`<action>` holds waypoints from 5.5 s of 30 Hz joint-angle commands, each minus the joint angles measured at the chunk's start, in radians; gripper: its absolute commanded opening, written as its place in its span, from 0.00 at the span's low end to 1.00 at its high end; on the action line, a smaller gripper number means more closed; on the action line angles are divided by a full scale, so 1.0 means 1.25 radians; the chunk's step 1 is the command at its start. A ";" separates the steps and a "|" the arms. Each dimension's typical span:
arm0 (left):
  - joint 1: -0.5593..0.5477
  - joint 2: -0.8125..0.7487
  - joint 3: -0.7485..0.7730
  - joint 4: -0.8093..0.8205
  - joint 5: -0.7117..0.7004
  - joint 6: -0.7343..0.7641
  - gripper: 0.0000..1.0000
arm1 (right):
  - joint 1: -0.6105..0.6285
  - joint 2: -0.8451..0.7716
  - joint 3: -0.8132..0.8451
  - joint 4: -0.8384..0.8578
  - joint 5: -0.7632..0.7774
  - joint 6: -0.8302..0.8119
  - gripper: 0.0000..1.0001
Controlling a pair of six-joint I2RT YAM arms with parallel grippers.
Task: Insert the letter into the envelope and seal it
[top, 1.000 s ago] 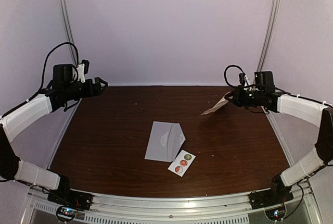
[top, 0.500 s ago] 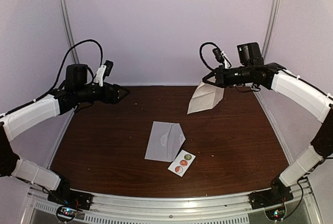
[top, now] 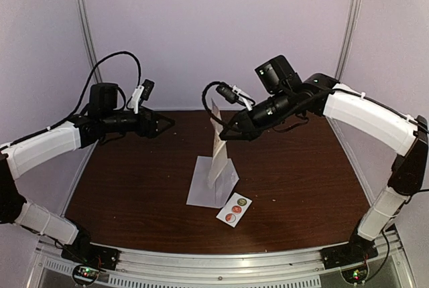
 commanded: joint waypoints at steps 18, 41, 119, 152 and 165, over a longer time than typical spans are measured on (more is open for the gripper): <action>-0.006 0.056 0.043 0.087 0.145 -0.008 0.97 | 0.009 -0.124 0.014 -0.102 -0.192 -0.176 0.00; -0.031 0.209 0.177 0.104 0.320 0.012 0.98 | 0.011 -0.149 0.038 -0.197 -0.245 -0.266 0.00; -0.095 0.153 0.101 0.193 0.455 -0.056 0.00 | -0.068 -0.286 -0.455 0.462 -0.053 0.070 0.91; -0.102 0.156 0.100 0.202 0.500 -0.068 0.00 | 0.013 -0.162 -0.373 0.602 0.077 -0.038 0.87; -0.112 0.164 0.099 0.202 0.499 -0.067 0.00 | 0.014 -0.132 -0.363 0.678 -0.013 0.028 0.60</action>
